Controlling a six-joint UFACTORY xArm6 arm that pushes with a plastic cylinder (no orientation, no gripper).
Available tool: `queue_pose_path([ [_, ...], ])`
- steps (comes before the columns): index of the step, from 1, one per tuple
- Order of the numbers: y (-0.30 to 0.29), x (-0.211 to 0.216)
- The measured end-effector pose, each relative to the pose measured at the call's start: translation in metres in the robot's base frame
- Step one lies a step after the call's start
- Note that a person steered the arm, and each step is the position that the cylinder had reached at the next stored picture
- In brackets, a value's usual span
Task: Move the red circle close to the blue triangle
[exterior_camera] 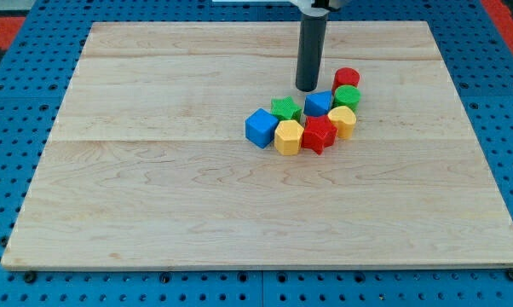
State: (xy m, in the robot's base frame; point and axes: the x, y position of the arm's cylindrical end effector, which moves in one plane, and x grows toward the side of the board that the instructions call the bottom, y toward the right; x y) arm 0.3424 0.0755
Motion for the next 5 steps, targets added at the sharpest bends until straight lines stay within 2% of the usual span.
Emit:
queue_pose_path([
  [2, 0.004, 0.036],
  [3, 0.004, 0.034],
  [5, 0.004, -0.035],
])
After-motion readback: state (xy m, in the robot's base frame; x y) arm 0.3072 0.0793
